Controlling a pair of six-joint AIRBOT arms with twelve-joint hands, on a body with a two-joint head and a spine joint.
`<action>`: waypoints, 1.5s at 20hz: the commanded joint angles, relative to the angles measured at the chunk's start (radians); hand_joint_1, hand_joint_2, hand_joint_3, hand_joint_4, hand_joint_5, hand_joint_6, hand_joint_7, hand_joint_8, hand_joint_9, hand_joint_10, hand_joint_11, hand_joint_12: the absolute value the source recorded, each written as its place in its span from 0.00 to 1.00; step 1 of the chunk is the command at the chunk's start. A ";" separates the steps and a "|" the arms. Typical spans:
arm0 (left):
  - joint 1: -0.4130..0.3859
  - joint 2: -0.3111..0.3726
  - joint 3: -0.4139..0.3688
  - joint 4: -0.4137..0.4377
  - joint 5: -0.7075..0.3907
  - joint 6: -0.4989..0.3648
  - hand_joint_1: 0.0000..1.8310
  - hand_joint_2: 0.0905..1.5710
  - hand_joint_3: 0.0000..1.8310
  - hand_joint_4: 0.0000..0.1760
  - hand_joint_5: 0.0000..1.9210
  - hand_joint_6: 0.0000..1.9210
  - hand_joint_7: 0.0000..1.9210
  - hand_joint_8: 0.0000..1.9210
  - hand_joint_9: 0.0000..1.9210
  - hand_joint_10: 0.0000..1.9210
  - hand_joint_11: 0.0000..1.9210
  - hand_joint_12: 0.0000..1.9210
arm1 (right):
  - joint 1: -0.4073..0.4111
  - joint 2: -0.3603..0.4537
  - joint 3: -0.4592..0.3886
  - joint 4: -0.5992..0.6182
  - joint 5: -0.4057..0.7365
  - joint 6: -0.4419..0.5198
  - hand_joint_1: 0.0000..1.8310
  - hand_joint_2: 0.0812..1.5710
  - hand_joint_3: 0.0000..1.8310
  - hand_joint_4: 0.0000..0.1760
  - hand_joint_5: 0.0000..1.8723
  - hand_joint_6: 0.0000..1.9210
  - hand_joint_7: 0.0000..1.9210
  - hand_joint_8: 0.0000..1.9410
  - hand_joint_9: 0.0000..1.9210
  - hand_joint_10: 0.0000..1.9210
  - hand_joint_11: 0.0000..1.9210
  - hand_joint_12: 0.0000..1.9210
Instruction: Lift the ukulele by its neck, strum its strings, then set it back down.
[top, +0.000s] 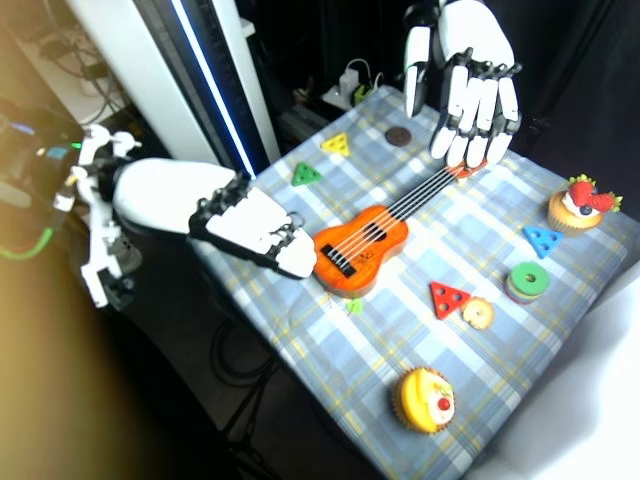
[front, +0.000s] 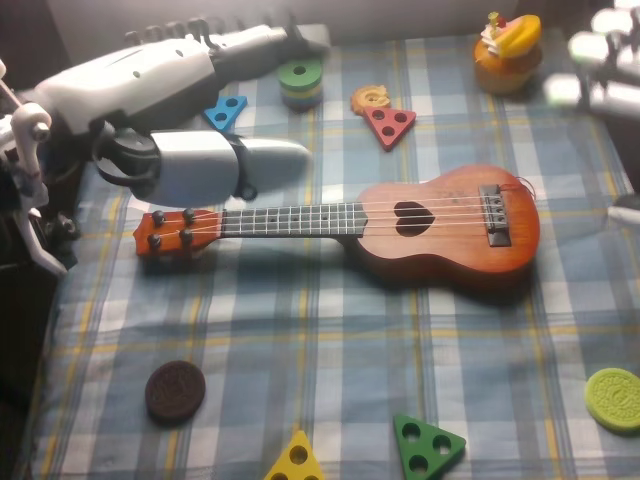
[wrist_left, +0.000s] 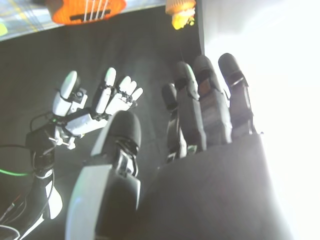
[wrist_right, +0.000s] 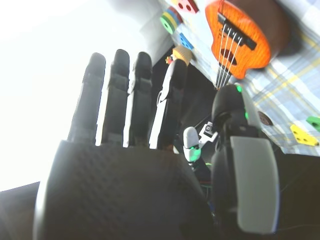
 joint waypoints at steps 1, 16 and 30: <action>-0.008 0.004 0.002 -0.010 -0.121 -0.002 0.19 0.72 0.01 0.31 0.00 0.00 0.00 0.00 0.00 0.00 0.00 0.00 | 0.016 0.004 -0.001 -0.001 0.127 -0.006 0.16 0.81 0.01 0.32 0.00 0.00 0.00 0.00 0.00 0.00 0.00 0.00; 0.048 -0.101 0.093 -0.140 0.064 0.073 0.52 0.63 0.00 0.33 0.04 0.01 0.07 0.01 0.04 0.01 0.00 0.00 | 0.016 0.006 -0.002 0.013 0.141 -0.006 0.29 0.83 0.00 0.00 0.00 0.00 0.00 0.00 0.00 0.00 0.00 0.00; 0.132 -0.219 0.178 -0.409 0.108 0.281 0.61 0.77 0.00 0.00 0.39 0.70 0.37 0.88 0.32 0.92 0.25 1.00 | 0.016 0.011 -0.003 0.014 0.141 -0.005 0.30 0.83 0.00 0.00 0.00 0.00 0.00 0.00 0.00 0.00 0.00 0.34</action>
